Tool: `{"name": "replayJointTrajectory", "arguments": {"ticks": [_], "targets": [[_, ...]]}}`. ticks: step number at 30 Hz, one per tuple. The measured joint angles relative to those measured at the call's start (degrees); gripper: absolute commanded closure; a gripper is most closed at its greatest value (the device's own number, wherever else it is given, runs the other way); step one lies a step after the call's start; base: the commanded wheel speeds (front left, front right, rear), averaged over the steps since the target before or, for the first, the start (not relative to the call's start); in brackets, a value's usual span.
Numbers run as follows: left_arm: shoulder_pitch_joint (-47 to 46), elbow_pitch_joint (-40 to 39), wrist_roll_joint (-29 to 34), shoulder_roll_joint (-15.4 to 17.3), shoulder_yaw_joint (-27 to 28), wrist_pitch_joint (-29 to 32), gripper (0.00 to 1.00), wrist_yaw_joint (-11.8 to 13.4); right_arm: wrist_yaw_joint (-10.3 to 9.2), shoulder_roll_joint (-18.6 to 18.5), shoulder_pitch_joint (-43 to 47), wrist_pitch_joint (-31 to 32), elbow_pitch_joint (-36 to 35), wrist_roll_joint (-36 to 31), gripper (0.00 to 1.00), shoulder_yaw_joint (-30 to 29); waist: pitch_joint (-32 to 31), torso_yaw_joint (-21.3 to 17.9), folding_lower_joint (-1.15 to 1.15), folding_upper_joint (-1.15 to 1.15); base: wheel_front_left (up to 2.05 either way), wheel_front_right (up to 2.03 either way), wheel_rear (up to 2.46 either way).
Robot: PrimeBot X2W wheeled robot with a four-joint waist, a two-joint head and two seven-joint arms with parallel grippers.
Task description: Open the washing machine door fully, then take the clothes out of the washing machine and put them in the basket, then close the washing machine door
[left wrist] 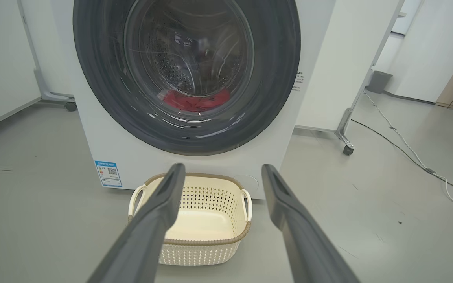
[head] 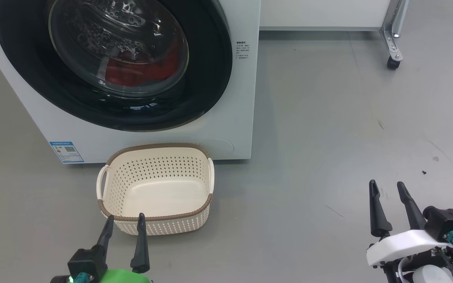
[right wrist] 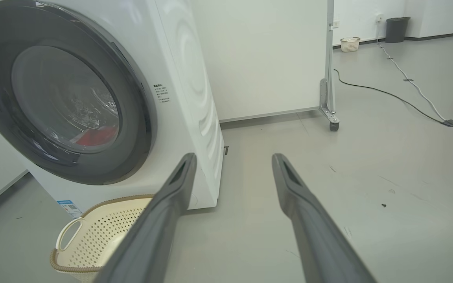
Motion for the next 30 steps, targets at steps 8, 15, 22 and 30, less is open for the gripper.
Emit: {"name": "replayJointTrajectory", "arguments": {"ticks": [8,15,22,30], "targets": [[-0.1,1.3,-0.4,0.0,0.5,0.0,0.00,0.0,0.01,0.0,0.0,0.1,1.0,0.1,0.00,0.1,0.1,-0.1,0.00,0.00,0.00,0.00,0.00],[-0.2,1.8,-0.4,0.0,1.5,0.0,0.00,0.0,0.02,0.0,-0.3,0.1,1.6,0.2,0.00,0.1,0.2,0.0,0.00,0.00,0.00,0.00,0.00],[-0.3,2.4,-0.4,0.0,1.8,0.0,0.00,0.0,0.08,0.1,-0.6,0.1,2.2,0.2,0.00,0.1,0.1,0.1,0.00,0.00,0.00,0.00,0.00],[-1.1,3.1,-0.4,0.0,1.9,0.0,0.00,0.0,0.09,0.1,-1.3,0.0,2.6,0.2,0.00,0.1,0.1,0.2,0.00,0.00,0.00,0.00,0.00]]}}
